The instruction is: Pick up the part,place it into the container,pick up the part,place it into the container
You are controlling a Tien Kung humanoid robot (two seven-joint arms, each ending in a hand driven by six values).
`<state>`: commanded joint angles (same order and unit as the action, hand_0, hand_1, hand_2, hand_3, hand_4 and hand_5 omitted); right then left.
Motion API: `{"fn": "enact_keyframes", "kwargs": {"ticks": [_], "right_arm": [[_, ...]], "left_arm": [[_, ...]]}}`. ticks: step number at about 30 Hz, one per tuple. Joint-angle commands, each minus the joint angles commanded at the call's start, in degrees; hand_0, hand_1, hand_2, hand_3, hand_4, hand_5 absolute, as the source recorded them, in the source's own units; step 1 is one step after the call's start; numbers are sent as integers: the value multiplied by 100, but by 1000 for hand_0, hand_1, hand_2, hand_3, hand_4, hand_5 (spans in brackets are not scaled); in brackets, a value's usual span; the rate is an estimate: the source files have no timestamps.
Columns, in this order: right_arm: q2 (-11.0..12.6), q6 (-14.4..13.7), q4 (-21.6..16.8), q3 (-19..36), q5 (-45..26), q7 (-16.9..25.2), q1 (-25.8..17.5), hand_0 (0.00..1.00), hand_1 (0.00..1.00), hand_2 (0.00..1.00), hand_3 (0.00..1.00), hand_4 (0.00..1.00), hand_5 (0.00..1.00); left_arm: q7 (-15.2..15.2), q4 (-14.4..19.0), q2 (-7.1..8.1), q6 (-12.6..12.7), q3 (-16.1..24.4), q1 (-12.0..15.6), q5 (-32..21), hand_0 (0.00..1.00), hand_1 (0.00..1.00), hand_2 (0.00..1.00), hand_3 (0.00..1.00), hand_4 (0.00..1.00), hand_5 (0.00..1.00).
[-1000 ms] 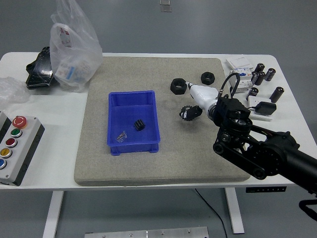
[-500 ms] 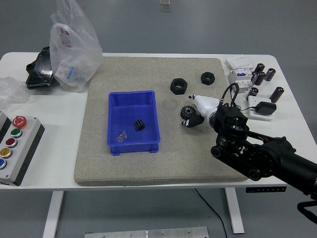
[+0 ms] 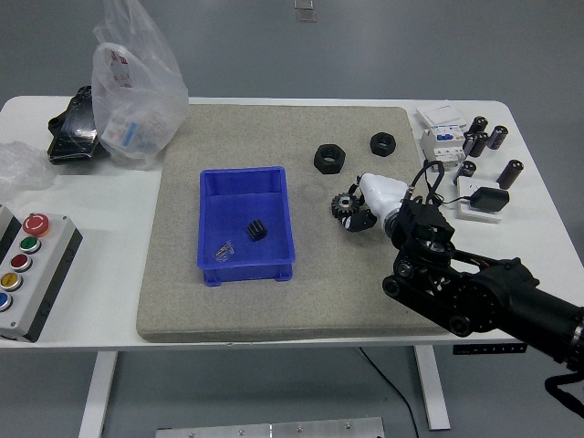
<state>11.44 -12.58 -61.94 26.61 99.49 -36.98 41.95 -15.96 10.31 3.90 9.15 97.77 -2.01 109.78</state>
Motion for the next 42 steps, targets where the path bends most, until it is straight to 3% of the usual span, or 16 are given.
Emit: {"fn": "enact_keyframes", "kwargs": {"ticks": [9,16,19,22,23,28,29,34,35,42], "right_arm": [[134,-230,-527,144,374,0,61,263,578,435,527,616,191],[59,-493,-1168,-112,552,0,238,261,573,433,527,613,199],[6,-486,-1241,-149,686,0,283,259,572,435,522,618,208],[27,-298,-1179,-75,710,0,272,259,572,435,522,618,208],[47,-197,-1159,-42,703,0,266,298,639,655,679,724,320],[147,450,-1192,215,718,0,206,298,639,655,679,724,320],[160,575,-1204,270,709,0,187,414,825,923,964,831,385],[232,1144,-1156,436,546,0,80,414,825,923,964,831,385],[242,1192,-1136,441,511,0,63,448,875,984,998,872,405],[256,1314,-805,435,325,0,-33,450,870,970,998,894,427]], "left_arm": [[36,0,1,33,-13,2,-19,740,683,596,668,504,2],[45,0,-5,47,-17,3,-20,739,682,595,666,502,2],[45,0,-7,47,-22,2,-20,736,676,594,664,500,2],[46,0,-8,51,-17,4,-20,736,676,594,664,500,2],[41,0,-8,52,-11,7,-13,735,676,593,662,500,2],[12,0,-7,59,30,20,31,735,676,593,662,500,2],[12,0,-6,60,32,19,33,734,674,593,662,500,2],[28,0,-6,57,0,9,10,734,674,593,662,500,2],[29,0,-6,56,-4,8,9,734,671,593,661,497,2],[31,0,-6,52,-5,8,5,734,671,593,661,497,2]]}}
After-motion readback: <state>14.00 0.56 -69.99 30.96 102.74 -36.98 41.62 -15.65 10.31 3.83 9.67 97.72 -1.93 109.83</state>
